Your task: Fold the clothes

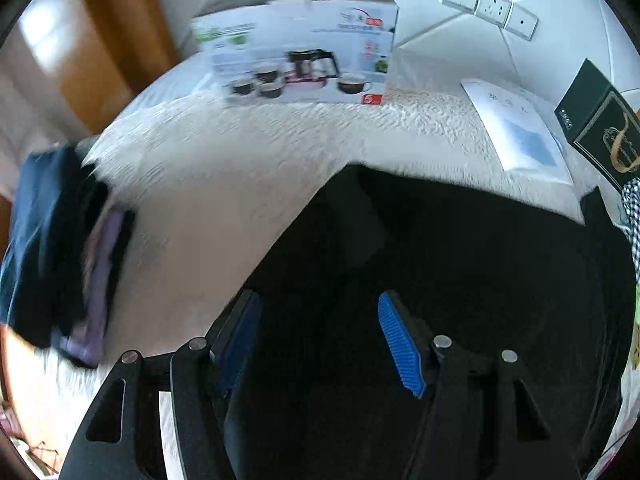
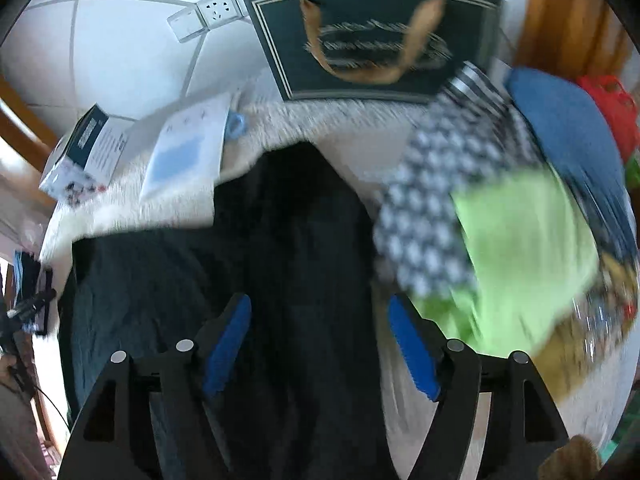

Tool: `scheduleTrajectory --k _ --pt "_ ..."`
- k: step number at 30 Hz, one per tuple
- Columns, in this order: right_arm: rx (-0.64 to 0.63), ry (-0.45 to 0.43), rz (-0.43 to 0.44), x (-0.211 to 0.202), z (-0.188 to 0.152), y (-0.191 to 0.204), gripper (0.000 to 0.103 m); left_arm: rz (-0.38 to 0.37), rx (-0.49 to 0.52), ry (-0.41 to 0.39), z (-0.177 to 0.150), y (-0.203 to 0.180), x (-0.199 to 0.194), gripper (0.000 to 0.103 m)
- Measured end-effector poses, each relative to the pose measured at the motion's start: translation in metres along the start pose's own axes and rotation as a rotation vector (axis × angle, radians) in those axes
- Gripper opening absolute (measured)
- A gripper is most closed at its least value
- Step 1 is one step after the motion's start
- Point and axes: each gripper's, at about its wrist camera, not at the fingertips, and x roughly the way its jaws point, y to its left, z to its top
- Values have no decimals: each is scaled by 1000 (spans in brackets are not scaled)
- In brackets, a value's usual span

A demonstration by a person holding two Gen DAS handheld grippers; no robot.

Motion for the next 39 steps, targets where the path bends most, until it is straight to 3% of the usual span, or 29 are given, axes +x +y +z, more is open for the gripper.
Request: scheduleTrajectory --k 9,19,20,24,25,26,27,29,30,31,35,39 --pt "-52 81 -58 74 86 25 75 -4 -5 91 44 -8 64 63" --pt "-58 116 -103 117 117 36 85 20 35 173 49 -20 102 64" --pt "-61 119 -113 122 119 37 87 32 42 166 49 -22 104 68" --pt "-60 129 -144 140 127 38 89 55 91 152 47 -25 106 70" --pt "-56 132 -143 144 128 37 91 50 102 149 45 -27 104 69" --pt "-54 139 -144 149 129 37 91 30 110 147 44 -26 103 59" --pt "-62 158 -141 154 127 37 87 13 115 148 43 -26 103 48" --pt "-110 157 -153 158 122 44 60 11 119 164 43 -25 102 3" --pt "-123 147 -153 153 122 46 16 60 144 164 43 -26 101 3" --pt "-134 137 -152 147 121 49 4 59 151 159 43 -25 99 3" --pt "-135 65 -88 107 114 49 4 100 200 83 42 -15 71 3" --pt "-141 -72 6 27 79 43 4 119 300 -36 33 -9 29 3"
